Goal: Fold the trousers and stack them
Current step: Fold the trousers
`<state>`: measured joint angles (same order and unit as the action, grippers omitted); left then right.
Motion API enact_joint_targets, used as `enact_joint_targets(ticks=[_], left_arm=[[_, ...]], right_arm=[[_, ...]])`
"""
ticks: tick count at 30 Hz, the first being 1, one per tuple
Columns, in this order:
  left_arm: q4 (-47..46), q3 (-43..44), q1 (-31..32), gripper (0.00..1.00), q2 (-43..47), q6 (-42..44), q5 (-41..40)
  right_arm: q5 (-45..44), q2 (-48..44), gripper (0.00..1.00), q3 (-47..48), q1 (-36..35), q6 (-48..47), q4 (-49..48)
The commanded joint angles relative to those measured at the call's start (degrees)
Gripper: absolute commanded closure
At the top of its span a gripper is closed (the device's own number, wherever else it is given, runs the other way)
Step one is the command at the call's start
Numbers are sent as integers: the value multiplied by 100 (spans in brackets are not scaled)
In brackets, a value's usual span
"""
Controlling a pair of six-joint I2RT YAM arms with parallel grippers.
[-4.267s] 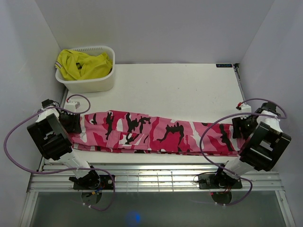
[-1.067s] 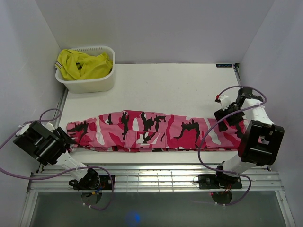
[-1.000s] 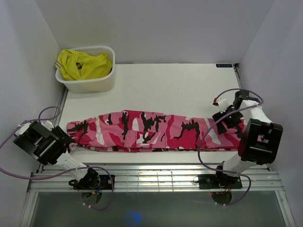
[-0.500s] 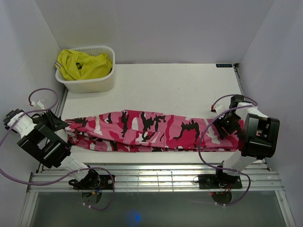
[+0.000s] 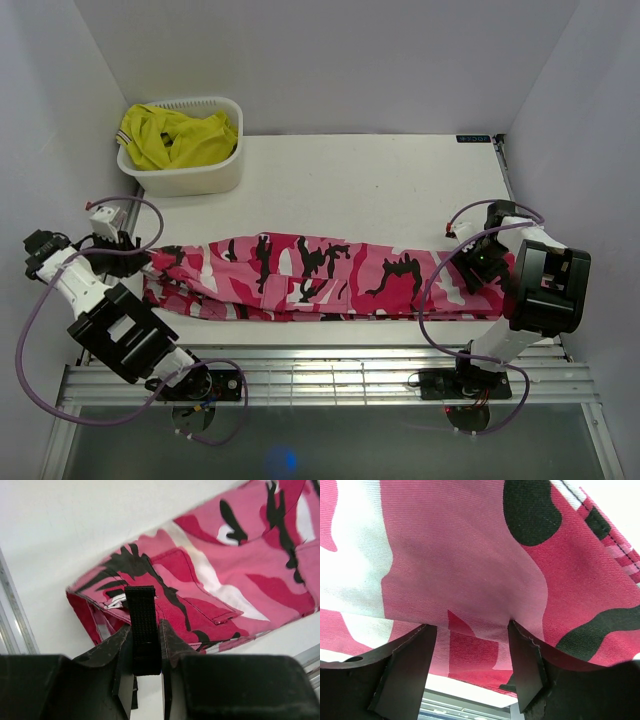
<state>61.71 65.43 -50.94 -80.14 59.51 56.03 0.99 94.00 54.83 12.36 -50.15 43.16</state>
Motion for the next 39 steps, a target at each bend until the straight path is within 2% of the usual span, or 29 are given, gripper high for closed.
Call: enact_joint_targets(ticks=[1, 6, 10, 11, 14, 15, 16, 18, 19, 24, 31, 33, 36, 39], left_arm=[[-510, -573, -39, 100, 253, 800, -599], [-1249, -1032, -92, 100, 498, 500, -647], [-1022, -1182, -101, 100, 587, 1061, -487], [-908, -1182, -92, 100, 544, 1220, -557], [-775, -1129, -109, 98, 202, 1187, -1452], [-688, -1068, -144, 92, 52, 1151, -1881], [-583, -1015, -223, 82, -271, 1195, -1990], [-170, -814, -583, 47, -607, 1186, -1921], [-3, -569, -697, 35, -765, 1117, -1868], [859, -66, -1120, 2, -1618, 633, -1403], [1149, -13, -1147, 2, -2066, -307, -655], [1211, 14, -1147, 2, -2251, -727, -628], [1291, 75, -1155, 10, -2786, -1159, -794], [1273, 41, -1190, 12, -3139, -1642, -970]], right_arm=[[-73, -57, 34, -34, 30, -109, -18], [-64, -144, 34, 107, 30, -144, 158], [-82, -215, 34, 133, 30, -188, 211], [-82, -224, 34, 125, 30, -214, 219], [-82, -250, 34, 142, 30, -214, 254], [-73, -241, 34, 177, 30, -214, 272], [-82, -233, 34, 186, 30, -206, 290], [-73, -215, 34, 239, 30, -188, 334], [-82, -224, 34, 248, 30, -188, 342], [-73, -259, 32, 291, 30, -206, 404], [-73, -294, 32, 336, 30, -179, 448], [-73, -303, 32, 344, 30, -188, 457], [-73, -277, 32, 406, 30, -179, 492], [-73, -268, 31, 458, 30, -162, 509]])
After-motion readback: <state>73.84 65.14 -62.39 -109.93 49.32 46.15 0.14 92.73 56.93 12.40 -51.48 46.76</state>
